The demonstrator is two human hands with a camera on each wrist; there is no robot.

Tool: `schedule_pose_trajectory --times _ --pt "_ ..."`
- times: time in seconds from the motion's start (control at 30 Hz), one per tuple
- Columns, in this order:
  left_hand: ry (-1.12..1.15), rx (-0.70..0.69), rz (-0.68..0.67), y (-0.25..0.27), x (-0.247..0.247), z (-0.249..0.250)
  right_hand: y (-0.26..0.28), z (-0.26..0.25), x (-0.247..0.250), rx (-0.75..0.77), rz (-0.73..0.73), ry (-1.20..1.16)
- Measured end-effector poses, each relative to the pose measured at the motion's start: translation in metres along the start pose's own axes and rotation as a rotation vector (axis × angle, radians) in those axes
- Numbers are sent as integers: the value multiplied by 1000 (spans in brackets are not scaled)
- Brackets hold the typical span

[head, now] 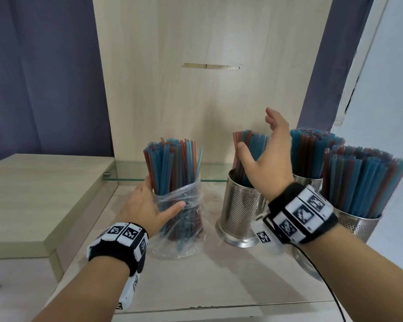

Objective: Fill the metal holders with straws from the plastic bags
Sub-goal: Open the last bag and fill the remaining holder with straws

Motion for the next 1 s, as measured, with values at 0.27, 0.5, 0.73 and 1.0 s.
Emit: schedule_pose_trajectory --times 0.27,0.5,0.73,1.0 --pt "5 -13 15 -1 1 0 63 74 13 -257 -93 109" --pt "-2 1 13 0 1 1 55 111 -19 -528 -315 79" --pt "-7 1 -43 -2 0 7 57 120 -35 -527 -355 -12" --pt "136 178 -104 -37 -2 -16 60 118 -46 -473 -331 -81"
Point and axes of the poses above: each hand's wrist, its own y-axis away from the middle knuckle, its own x-axis out of the back of the hand, z = x × y, the point moved 8 cm from there along -y, towards the middle knuckle, and after that the axes turned 12 degrees about -x, right-handed, at the moved point
